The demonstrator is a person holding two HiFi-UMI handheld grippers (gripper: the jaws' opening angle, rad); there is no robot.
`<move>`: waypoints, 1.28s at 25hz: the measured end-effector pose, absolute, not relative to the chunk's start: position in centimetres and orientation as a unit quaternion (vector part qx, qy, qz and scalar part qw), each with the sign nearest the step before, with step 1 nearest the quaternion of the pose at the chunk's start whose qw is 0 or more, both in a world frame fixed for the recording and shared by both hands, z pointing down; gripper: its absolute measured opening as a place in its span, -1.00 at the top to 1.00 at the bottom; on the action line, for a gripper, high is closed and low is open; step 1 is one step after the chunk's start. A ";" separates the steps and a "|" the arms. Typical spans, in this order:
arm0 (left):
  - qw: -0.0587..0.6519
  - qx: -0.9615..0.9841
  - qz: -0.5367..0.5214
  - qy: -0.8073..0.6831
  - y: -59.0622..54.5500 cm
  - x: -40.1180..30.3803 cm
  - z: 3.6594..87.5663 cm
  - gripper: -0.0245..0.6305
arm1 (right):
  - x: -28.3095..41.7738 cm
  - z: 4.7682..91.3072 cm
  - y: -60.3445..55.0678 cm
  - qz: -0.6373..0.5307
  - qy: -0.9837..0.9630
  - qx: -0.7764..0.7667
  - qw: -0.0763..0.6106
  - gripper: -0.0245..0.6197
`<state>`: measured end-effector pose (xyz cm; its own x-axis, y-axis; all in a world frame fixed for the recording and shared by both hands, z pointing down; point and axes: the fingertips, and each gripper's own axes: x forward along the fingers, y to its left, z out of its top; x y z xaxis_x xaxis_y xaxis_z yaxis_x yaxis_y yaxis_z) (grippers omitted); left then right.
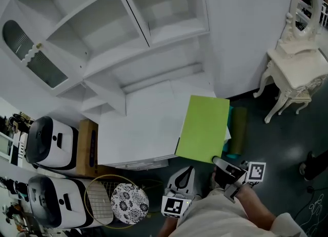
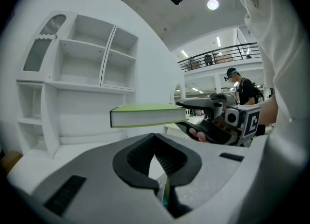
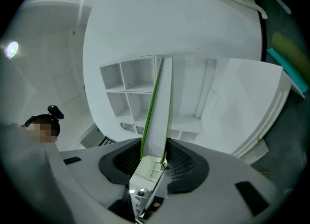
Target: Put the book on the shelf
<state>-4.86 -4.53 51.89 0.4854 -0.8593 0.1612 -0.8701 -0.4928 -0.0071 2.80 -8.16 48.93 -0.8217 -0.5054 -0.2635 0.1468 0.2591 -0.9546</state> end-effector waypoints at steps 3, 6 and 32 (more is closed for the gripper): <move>0.044 0.854 0.081 -0.512 -6.1 -4.4 52.0 0.92 | 3.3 49.0 -9.7 -0.601 0.745 -0.109 0.269 0.42; 0.045 0.844 0.075 -0.529 -7.5 -4.1 52.2 0.92 | 3.8 49.0 -11.2 -0.606 0.744 -0.098 0.264 0.42; 0.036 0.859 0.064 -0.507 -13.0 -6.6 51.3 0.92 | 1.9 47.2 -16.6 -0.612 0.738 -0.127 0.255 0.42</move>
